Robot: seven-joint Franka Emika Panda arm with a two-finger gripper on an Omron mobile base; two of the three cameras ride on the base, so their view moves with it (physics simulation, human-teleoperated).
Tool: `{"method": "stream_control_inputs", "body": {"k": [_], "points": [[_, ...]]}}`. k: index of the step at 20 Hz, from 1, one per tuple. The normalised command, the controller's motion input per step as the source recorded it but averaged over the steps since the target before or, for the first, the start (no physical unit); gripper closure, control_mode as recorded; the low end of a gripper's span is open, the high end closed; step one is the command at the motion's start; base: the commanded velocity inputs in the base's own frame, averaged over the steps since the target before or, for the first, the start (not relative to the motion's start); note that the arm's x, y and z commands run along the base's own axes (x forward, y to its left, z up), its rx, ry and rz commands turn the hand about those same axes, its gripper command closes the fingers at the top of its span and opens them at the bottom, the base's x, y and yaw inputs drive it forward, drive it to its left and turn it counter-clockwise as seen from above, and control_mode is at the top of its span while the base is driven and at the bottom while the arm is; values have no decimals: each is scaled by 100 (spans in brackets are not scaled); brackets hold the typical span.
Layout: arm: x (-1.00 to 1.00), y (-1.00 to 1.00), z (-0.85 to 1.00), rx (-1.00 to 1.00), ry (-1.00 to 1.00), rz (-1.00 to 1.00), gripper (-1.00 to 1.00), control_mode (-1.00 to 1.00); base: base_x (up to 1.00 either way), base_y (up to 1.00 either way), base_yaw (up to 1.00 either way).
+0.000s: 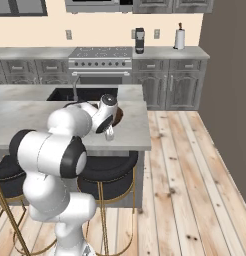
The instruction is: Pick up the bowls from the cabinet and place each bowl in front of a stool on the dining counter.
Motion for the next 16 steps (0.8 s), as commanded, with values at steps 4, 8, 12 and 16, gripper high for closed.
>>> {"method": "stream_control_inputs", "body": {"k": [4, 8, 12, 16], "points": [[0, 0, 5, 0, 0, 0, -100, -100, 0, 0, 0], [0, 0, 15, -2, 0, 0, -100, -100, 0, 0, 0], [-33, -11, 55, -1, 0, 0, -100, -100, 0, 0, 0], [-74, -12, 89, 0, 0, -1, -100, -100, 0, 0, 0]]}}
